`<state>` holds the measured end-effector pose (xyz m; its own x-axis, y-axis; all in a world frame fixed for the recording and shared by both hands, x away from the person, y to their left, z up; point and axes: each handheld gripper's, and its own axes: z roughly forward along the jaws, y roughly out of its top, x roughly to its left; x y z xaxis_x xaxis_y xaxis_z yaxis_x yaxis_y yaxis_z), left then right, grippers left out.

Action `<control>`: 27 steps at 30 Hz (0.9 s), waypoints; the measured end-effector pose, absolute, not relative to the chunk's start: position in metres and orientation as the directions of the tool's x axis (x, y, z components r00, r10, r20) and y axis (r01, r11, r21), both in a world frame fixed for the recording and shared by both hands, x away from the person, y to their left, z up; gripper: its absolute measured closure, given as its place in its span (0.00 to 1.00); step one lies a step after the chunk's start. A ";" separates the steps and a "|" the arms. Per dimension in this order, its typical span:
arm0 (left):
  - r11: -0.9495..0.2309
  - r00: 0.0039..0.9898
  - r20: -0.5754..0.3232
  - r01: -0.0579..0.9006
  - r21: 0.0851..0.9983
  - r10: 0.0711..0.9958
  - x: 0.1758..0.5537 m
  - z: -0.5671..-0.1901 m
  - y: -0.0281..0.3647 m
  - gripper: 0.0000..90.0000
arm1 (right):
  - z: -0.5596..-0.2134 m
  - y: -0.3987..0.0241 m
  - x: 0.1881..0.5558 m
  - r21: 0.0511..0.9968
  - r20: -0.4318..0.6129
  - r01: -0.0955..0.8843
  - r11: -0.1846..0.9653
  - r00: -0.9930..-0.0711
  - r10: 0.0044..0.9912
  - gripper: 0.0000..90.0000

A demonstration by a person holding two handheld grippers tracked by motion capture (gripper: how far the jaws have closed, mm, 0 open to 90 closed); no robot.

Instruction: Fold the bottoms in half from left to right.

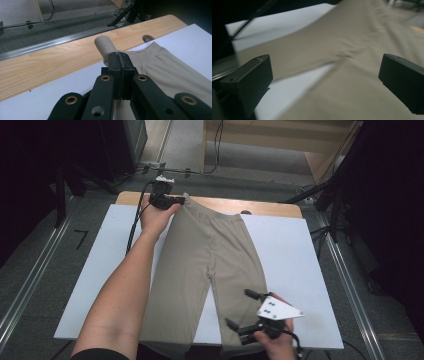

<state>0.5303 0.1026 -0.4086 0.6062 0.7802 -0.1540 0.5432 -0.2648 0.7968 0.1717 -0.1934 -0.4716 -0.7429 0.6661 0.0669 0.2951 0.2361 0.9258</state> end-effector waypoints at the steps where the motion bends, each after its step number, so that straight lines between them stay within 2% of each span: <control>1: -0.266 0.607 -0.154 0.543 0.796 0.779 0.529 -0.407 0.102 1.00 | -0.471 -0.180 0.171 0.922 0.077 0.299 0.246 -0.765 0.640 0.00; 2: -0.266 0.611 -0.154 0.540 0.798 0.776 0.528 -0.406 0.102 1.00 | -0.471 -0.180 0.171 0.922 0.077 0.299 0.246 -0.765 0.640 0.00; 6: -0.229 0.600 -0.181 0.541 0.810 0.779 0.524 -0.407 0.104 1.00 | -0.467 -0.125 0.170 0.905 0.056 0.289 0.313 -0.809 0.585 0.00; 7: -0.230 0.598 -0.179 0.542 0.808 0.781 0.523 -0.408 0.104 1.00 | -0.466 -0.117 0.171 0.901 0.054 0.291 0.323 -0.812 0.581 0.04; 9: -0.238 0.601 -0.173 0.541 0.807 0.780 0.521 -0.409 0.105 1.00 | -0.465 -0.100 0.172 0.903 0.059 0.297 0.309 -0.800 0.598 0.18; 11: -0.249 0.610 -0.163 0.532 0.809 0.775 0.518 -0.409 0.104 1.00 | -0.466 -0.087 0.174 0.906 0.091 0.314 0.285 -0.800 0.593 0.22; 18: -0.265 0.625 -0.150 0.519 0.813 0.766 0.513 -0.410 0.107 1.00 | -0.478 -0.050 0.185 0.853 0.137 0.413 0.319 -0.767 0.627 0.41; 21: -0.259 0.623 -0.154 0.520 0.814 0.767 0.512 -0.412 0.108 1.00 | -0.482 -0.034 0.186 0.838 0.148 0.426 0.342 -0.780 0.608 0.55; 27: -0.280 0.629 -0.136 0.516 0.810 0.765 0.510 -0.415 0.109 1.00 | -0.490 0.000 0.188 0.811 0.124 0.425 0.402 -0.796 0.593 0.58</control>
<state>0.5102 0.1092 -0.4150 0.6291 0.7654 -0.1356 0.5156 -0.2804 0.8096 0.1885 -0.0001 -0.4896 -0.7958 0.5928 0.1237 0.4254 0.4018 0.8109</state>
